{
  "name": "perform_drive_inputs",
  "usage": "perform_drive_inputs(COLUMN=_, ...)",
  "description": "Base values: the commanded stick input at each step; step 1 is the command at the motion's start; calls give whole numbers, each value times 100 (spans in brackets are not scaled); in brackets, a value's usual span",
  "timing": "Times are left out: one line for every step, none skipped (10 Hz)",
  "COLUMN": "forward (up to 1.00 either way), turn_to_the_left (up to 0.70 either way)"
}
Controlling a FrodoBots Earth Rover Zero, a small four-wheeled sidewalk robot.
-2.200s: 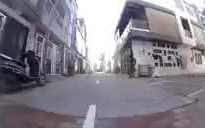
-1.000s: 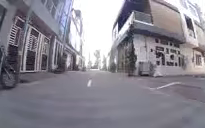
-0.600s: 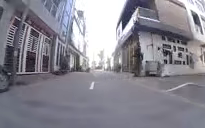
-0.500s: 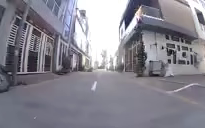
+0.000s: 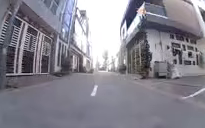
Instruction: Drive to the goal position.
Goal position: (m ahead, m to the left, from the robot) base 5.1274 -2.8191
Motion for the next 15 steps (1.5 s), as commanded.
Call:
perform_drive_inputs(forward=100, turn_to_the_left=0)
perform_drive_inputs(forward=100, turn_to_the_left=0)
perform_drive_inputs(forward=100, turn_to_the_left=0)
perform_drive_inputs(forward=100, turn_to_the_left=0)
perform_drive_inputs(forward=100, turn_to_the_left=0)
perform_drive_inputs(forward=100, turn_to_the_left=0)
perform_drive_inputs(forward=100, turn_to_the_left=0)
perform_drive_inputs(forward=100, turn_to_the_left=0)
perform_drive_inputs(forward=100, turn_to_the_left=0)
perform_drive_inputs(forward=100, turn_to_the_left=0)
perform_drive_inputs(forward=100, turn_to_the_left=0)
perform_drive_inputs(forward=100, turn_to_the_left=0)
perform_drive_inputs(forward=100, turn_to_the_left=0)
perform_drive_inputs(forward=100, turn_to_the_left=0)
perform_drive_inputs(forward=100, turn_to_the_left=0)
